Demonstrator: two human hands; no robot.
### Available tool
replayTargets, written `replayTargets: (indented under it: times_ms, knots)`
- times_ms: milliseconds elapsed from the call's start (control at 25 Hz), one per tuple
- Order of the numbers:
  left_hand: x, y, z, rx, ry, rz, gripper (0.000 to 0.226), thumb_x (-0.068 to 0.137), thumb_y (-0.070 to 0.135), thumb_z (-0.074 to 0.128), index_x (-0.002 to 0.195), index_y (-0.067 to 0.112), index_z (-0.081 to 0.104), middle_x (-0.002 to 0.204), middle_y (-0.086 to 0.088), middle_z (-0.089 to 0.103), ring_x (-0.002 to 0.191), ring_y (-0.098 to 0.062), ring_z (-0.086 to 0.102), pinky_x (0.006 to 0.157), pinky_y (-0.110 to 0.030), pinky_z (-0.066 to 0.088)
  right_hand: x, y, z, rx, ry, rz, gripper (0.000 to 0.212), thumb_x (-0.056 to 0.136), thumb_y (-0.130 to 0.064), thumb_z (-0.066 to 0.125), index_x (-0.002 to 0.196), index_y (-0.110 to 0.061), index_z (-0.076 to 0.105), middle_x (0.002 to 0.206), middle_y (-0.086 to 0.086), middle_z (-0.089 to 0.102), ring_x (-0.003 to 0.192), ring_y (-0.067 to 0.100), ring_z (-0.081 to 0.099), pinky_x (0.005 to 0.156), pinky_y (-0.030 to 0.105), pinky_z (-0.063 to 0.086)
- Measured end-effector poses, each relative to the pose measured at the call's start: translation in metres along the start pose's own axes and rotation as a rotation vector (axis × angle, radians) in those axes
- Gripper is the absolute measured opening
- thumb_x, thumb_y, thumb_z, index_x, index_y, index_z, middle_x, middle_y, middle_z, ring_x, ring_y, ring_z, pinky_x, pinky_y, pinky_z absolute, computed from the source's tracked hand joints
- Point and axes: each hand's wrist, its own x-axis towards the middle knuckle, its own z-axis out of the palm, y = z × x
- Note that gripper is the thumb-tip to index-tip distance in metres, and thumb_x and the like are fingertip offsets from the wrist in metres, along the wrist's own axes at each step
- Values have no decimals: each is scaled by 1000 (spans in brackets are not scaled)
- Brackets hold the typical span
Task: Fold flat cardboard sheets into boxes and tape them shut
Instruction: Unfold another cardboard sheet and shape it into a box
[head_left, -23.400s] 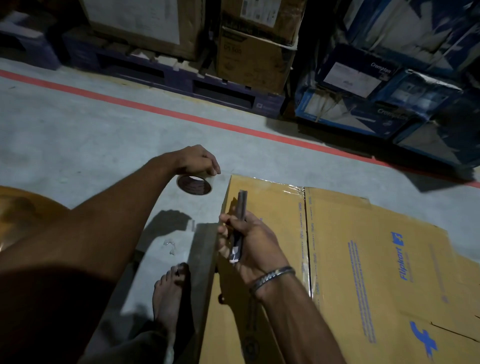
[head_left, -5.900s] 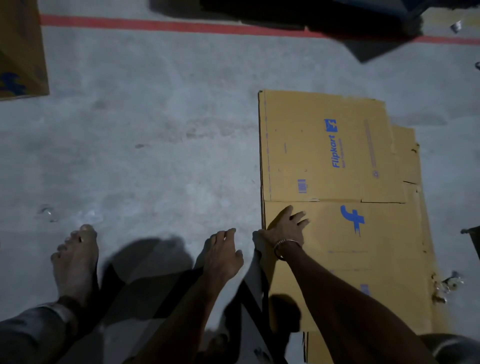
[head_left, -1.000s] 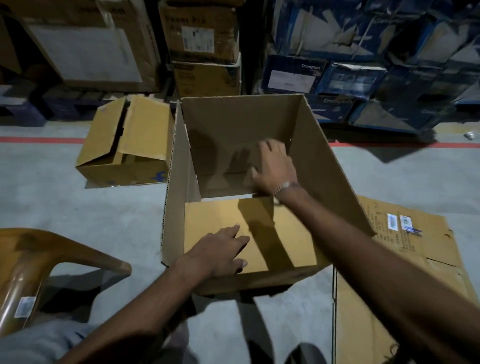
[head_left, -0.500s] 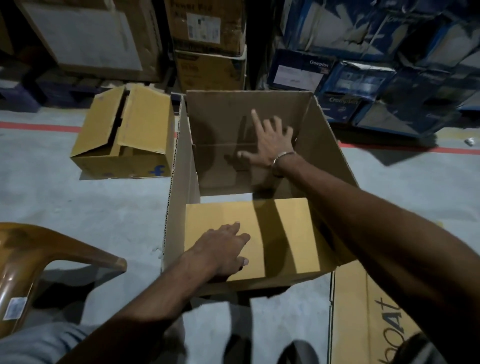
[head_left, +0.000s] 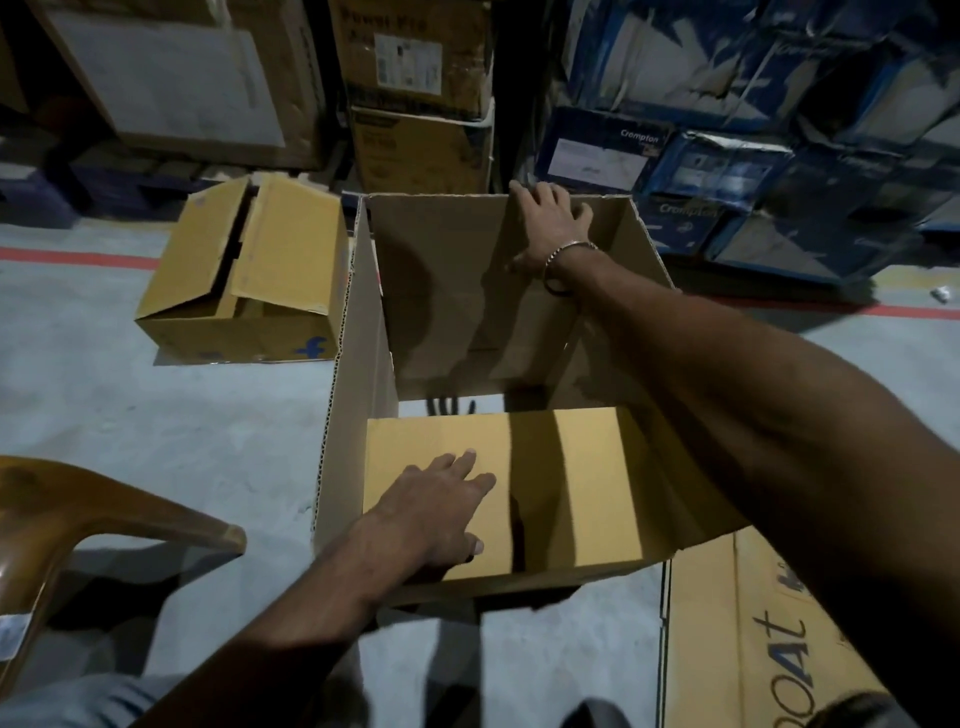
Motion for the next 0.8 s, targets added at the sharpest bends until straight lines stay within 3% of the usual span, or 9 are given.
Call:
replayTargets:
  times_ms: [160, 280, 320, 400, 480, 560, 640, 800]
  knots:
    - [0, -5, -1, 22, -39, 21, 87, 95, 47, 68, 164, 27, 20, 174, -8, -2, 159, -31, 9, 123, -54, 28, -30, 18, 19, -203, 258, -255, 62, 89, -19, 70, 146, -26, 47, 140, 7, 56, 126, 33, 47, 107, 56, 35]
    - [1, -4, 3, 45, -53, 9, 85, 94, 48, 66, 163, 26, 21, 174, -9, -5, 160, -32, 8, 121, -54, 31, -74, 40, 55, -252, 64, -521, 41, 95, -41, 61, 134, -30, 59, 124, 5, 66, 107, 27, 54, 86, 42, 49]
    - [1, -3, 3, 41, -51, 2, 83, 96, 49, 64, 163, 26, 21, 174, -9, -5, 160, -31, 8, 121, -53, 30, -90, 44, 70, -225, -30, -526, 46, 97, -51, 55, 139, -31, 57, 130, 4, 64, 111, 25, 54, 86, 42, 51]
    - [3, 0, 3, 24, -33, -5, 78, 100, 50, 58, 163, 25, 21, 174, -10, -3, 160, -30, 8, 122, -53, 29, -120, 45, 97, -119, -184, -440, 68, 98, -73, 39, 153, -33, 44, 154, 3, 49, 134, 25, 45, 101, 47, 49]
    - [5, 1, 2, 35, -23, -10, 75, 101, 51, 55, 163, 25, 22, 174, -11, -2, 160, -31, 9, 122, -54, 29, -147, 38, 117, 24, -245, -330, 83, 95, -84, 21, 161, -35, 29, 169, 1, 26, 153, 23, 24, 118, 54, 33]
    - [3, 4, 2, 59, -10, -17, 72, 102, 52, 53, 162, 24, 24, 174, -12, 1, 159, -32, 12, 122, -54, 30, -167, 26, 128, 89, -220, -234, 87, 94, -84, 6, 164, -34, 18, 173, 1, 11, 159, 21, 8, 124, 57, 17]
    - [-1, 9, -4, 108, 35, -41, 71, 103, 52, 51, 162, 25, 24, 174, -12, 6, 159, -31, 13, 124, -54, 26, -177, 14, 139, 62, -191, -180, 85, 95, -80, -1, 165, -32, 11, 173, 2, 3, 160, 22, 0, 124, 58, 11]
    - [-15, 13, -43, 226, 354, -174, 69, 103, 58, 46, 161, 27, 27, 172, -12, 14, 160, -31, 8, 128, -55, 14, -183, 8, 167, 29, -177, -122, 75, 100, -70, -2, 165, -31, 0, 173, 3, -4, 160, 24, -6, 124, 62, 9]
